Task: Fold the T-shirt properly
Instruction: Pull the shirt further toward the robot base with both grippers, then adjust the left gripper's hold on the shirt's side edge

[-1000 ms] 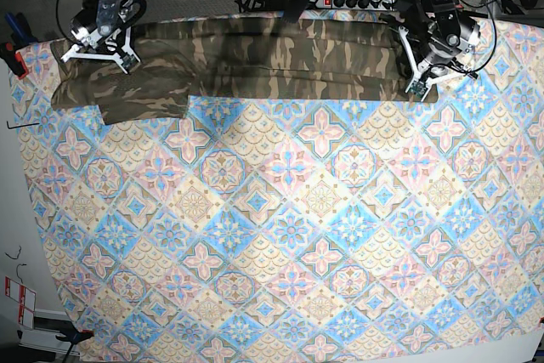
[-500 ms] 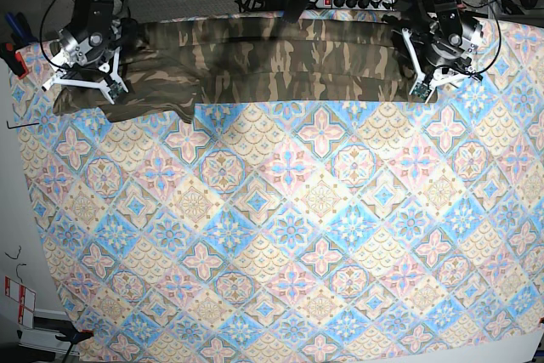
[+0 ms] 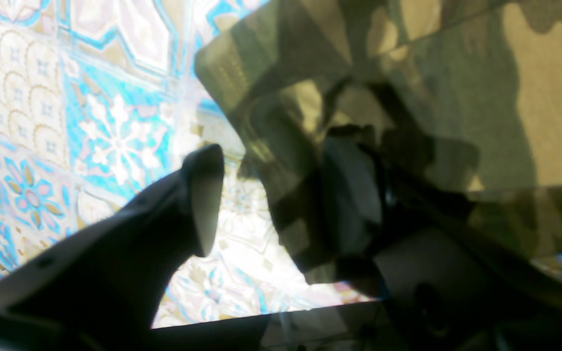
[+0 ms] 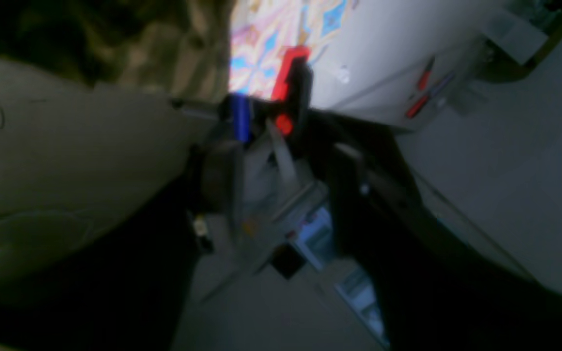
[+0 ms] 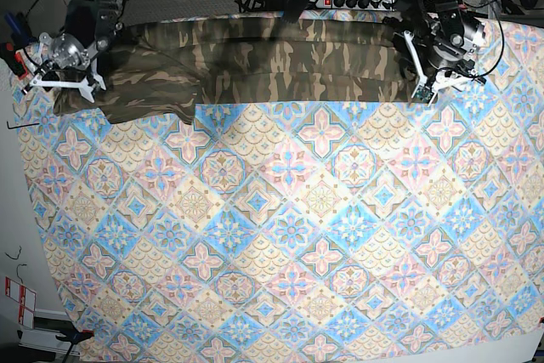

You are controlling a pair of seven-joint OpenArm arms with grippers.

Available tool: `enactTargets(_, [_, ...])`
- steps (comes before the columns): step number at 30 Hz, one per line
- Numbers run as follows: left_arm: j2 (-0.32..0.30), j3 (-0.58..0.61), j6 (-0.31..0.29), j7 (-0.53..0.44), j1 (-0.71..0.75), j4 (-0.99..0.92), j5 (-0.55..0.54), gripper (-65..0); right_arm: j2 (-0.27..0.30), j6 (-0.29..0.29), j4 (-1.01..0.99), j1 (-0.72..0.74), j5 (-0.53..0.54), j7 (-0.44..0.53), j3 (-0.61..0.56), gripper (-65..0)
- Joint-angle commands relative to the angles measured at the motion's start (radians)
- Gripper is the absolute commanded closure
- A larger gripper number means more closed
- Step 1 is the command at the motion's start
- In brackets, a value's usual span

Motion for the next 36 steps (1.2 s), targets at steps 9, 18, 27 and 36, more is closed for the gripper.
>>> enactTargets(9, [0.023,-0.004,0.009,-0.008,0.000,0.207,-0.158,-34.8,-0.124,-0.006,0.019,0.076,-0.022,0.136,0.005,-26.3])
enactTargets(18, [0.016,-0.082,0.009,-0.008,0.025,0.137,-0.163,-35.7,-0.222,-0.006,0.013,0.077,-0.017,0.242,0.039,-26.3])
enactTargets(27, [0.030,-0.304,0.009,0.159,-0.078,0.088,-0.184,-52.3,-0.233,-0.006,0.008,0.076,-0.017,0.279,0.056,-26.3])
enactTargets(36, [-0.059,-0.234,0.009,0.165,-0.052,-0.146,-0.399,-48.5,-0.239,-0.006,0.008,0.076,-0.017,0.280,0.082,-26.3])
